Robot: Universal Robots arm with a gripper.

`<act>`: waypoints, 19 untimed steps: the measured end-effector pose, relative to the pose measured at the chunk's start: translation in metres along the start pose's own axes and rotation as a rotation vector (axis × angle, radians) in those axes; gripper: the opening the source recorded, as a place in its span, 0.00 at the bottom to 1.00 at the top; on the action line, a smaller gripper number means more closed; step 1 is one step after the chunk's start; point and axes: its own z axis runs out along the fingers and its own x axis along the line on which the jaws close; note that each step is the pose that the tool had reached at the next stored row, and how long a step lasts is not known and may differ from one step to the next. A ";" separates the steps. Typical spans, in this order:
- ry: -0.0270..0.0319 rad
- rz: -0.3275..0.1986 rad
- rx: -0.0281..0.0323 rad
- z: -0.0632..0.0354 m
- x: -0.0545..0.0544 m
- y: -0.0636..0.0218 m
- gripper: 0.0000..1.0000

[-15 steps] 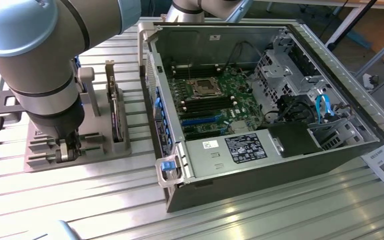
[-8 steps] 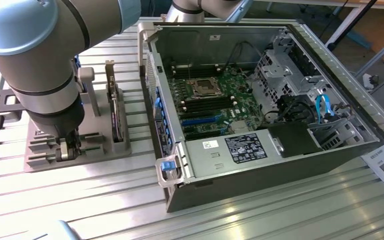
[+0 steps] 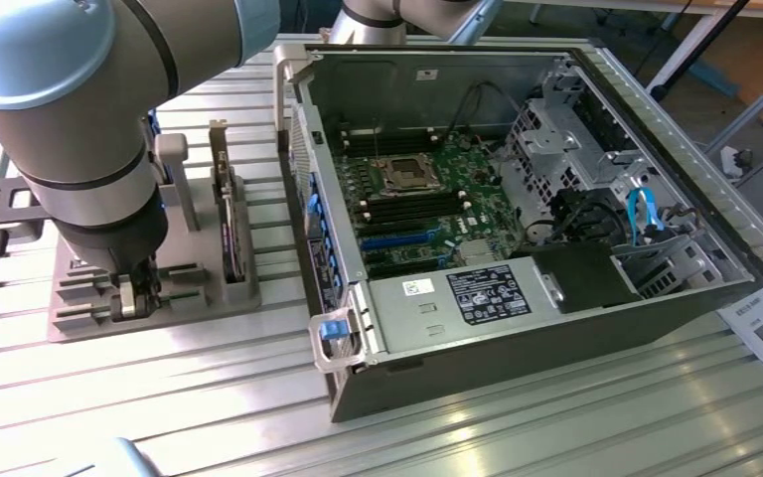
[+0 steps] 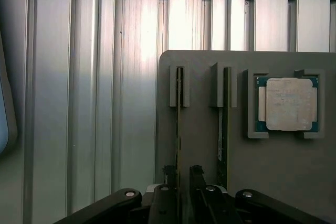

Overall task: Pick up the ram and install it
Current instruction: 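Pick up the ram and move it above insertion slot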

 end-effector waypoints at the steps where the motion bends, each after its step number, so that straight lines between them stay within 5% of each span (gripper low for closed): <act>1: 0.0000 0.000 0.0000 0.0000 0.000 0.0000 0.25; 6: 0.0000 0.000 0.0000 0.0000 0.000 0.0000 0.24; 9: 0.0000 0.000 0.0000 0.0000 0.000 0.0000 0.12; 19: 0.0000 0.000 0.0000 0.0000 0.000 0.0000 0.12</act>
